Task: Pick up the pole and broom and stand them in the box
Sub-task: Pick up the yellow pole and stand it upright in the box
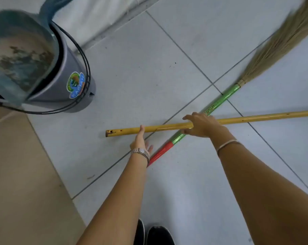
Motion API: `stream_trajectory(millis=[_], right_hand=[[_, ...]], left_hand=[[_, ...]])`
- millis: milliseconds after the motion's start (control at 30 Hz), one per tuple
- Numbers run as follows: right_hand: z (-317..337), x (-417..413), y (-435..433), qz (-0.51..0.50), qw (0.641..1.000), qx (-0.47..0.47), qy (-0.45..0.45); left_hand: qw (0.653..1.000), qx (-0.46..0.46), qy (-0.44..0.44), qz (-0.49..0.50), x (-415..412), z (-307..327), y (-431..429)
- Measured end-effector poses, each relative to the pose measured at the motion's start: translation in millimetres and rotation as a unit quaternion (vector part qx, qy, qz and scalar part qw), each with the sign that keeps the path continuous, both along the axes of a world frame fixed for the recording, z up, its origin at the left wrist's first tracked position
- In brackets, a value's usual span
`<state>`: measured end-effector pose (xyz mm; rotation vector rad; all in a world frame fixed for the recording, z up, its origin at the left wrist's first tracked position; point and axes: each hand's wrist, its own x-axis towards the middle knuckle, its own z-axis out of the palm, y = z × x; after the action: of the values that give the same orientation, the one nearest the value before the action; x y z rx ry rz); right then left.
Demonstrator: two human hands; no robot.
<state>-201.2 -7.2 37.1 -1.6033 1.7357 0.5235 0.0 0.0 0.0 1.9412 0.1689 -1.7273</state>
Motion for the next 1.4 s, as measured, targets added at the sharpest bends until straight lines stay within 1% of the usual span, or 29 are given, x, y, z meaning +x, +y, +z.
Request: stream_trajectory(millis=[67, 100, 200, 300, 367, 433, 500, 567, 700, 867, 967, 1100, 1133, 1200, 1333, 1400], right_hand=[[-17.1, -2.0, 3.7, 0.012, 1.000, -0.010, 0.019], [-22.3, -4.1, 4.9, 0.013, 1.000, -0.016, 0.021], [-35.5, -6.8, 4.4, 0.020, 0.999, -0.013, 0.041], [-38.6, -9.5, 4.8, 0.022, 0.999, -0.001, 0.048], [-30.7, -11.3, 4.0, 0.013, 0.999, 0.006, 0.035], [-9.5, -10.2, 1.7, -0.012, 1.000, 0.022, 0.008], [17.3, -10.8, -2.4, -0.041, 0.998, 0.046, -0.020], [51.4, -11.5, -9.8, -0.045, 0.996, 0.066, -0.032], [132.1, -7.9, -31.4, -0.057, 0.995, 0.051, -0.069], [249.7, 14.0, -74.1, -0.065, 0.991, -0.006, -0.118], [320.8, 31.7, -96.4, -0.063, 0.984, -0.033, -0.162], [422.4, 60.6, -113.1, -0.056, 0.973, -0.077, -0.210], [457.9, 70.0, -117.9, -0.052, 0.971, -0.084, -0.219], [506.0, 82.6, -122.7, -0.058, 0.964, -0.097, -0.241], [625.3, 114.0, -131.7, -0.051, 0.945, -0.124, -0.298], [669.5, 127.4, -133.3, -0.061, 0.932, -0.144, -0.326]], left_hand=[[0.998, -0.047, 0.040, 0.030, -3.4, -19.0, -5.7], [0.996, -0.067, 0.043, 0.047, -3.6, -24.6, -10.5], [0.988, -0.089, 0.031, 0.124, -7.8, -41.4, -17.9], [0.973, -0.108, 0.055, 0.196, -12.2, -36.0, -15.6], [0.965, -0.126, 0.056, 0.221, -16.1, -21.5, -9.1], [0.960, -0.144, 0.060, 0.233, -15.3, 8.7, -2.1], [0.955, -0.160, 0.067, 0.240, -13.1, 36.6, 2.1], [0.951, -0.178, 0.071, 0.244, -11.1, 70.4, 1.7], [0.941, -0.243, 0.073, 0.223, -2.4, 151.1, -19.6], [0.926, -0.325, 0.019, 0.191, 21.4, 276.0, -73.4], [0.919, -0.352, -0.018, 0.178, 39.2, 352.1, -105.3], [0.903, -0.388, -0.053, 0.180, 64.7, 468.4, -132.5], [0.895, -0.403, -0.054, 0.183, 73.9, 508.4, -137.0], [0.889, -0.418, -0.076, 0.171, 84.5, 566.0, -143.0], [0.859, -0.476, -0.117, 0.147, 115.1, 701.6, -152.2], [0.845, -0.500, -0.143, 0.126, 124.9, 756.1, -155.9]])
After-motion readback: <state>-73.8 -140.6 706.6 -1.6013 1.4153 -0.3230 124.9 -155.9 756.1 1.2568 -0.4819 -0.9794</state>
